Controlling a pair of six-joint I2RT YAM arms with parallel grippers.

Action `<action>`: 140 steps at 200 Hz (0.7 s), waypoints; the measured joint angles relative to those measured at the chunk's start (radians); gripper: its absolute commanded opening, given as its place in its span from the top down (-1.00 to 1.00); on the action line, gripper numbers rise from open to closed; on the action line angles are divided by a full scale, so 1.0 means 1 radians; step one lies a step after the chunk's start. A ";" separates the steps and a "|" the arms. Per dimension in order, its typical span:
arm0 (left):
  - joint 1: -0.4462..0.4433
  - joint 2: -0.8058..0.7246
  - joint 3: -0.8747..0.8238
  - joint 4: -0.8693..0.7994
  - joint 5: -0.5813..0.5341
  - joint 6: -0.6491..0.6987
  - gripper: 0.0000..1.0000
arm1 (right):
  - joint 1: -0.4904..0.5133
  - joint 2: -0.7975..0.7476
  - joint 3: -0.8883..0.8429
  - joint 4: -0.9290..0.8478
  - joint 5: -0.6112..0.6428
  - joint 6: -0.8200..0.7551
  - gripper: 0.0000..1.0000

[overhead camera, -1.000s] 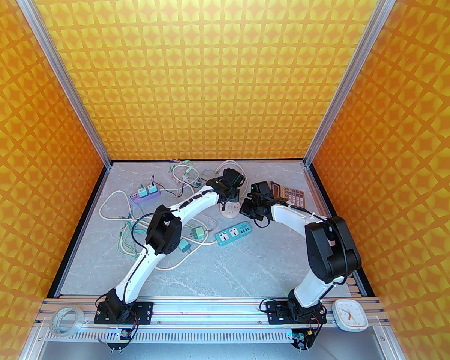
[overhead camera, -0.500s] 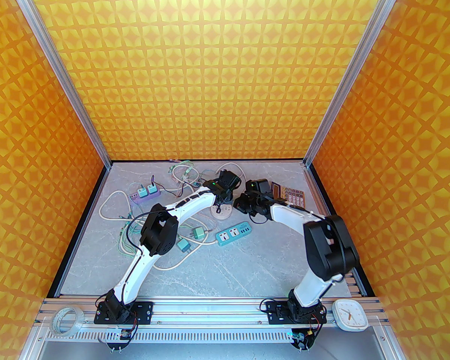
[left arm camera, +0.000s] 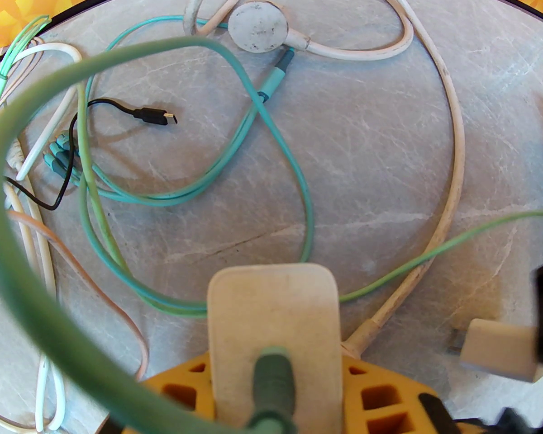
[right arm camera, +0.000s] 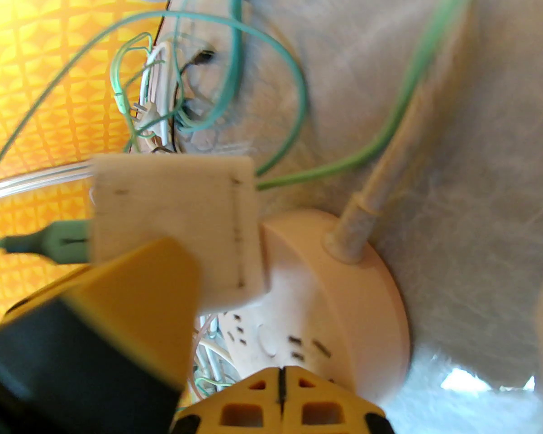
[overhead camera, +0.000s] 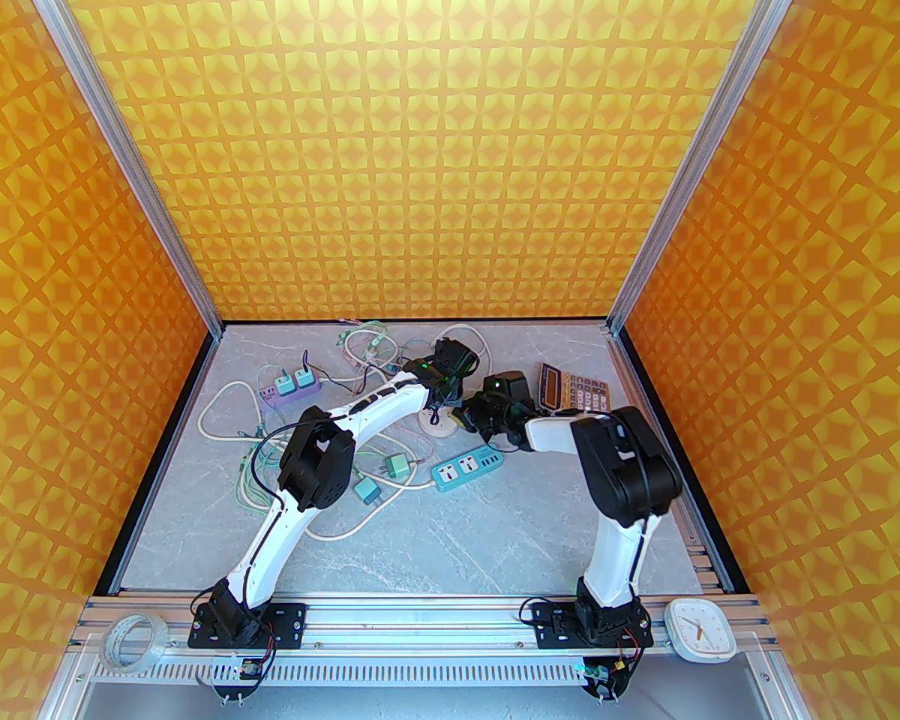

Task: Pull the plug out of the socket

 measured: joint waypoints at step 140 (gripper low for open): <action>0.036 -0.005 0.002 -0.023 0.025 0.001 0.62 | 0.045 0.015 0.197 -0.400 0.133 -0.180 1.00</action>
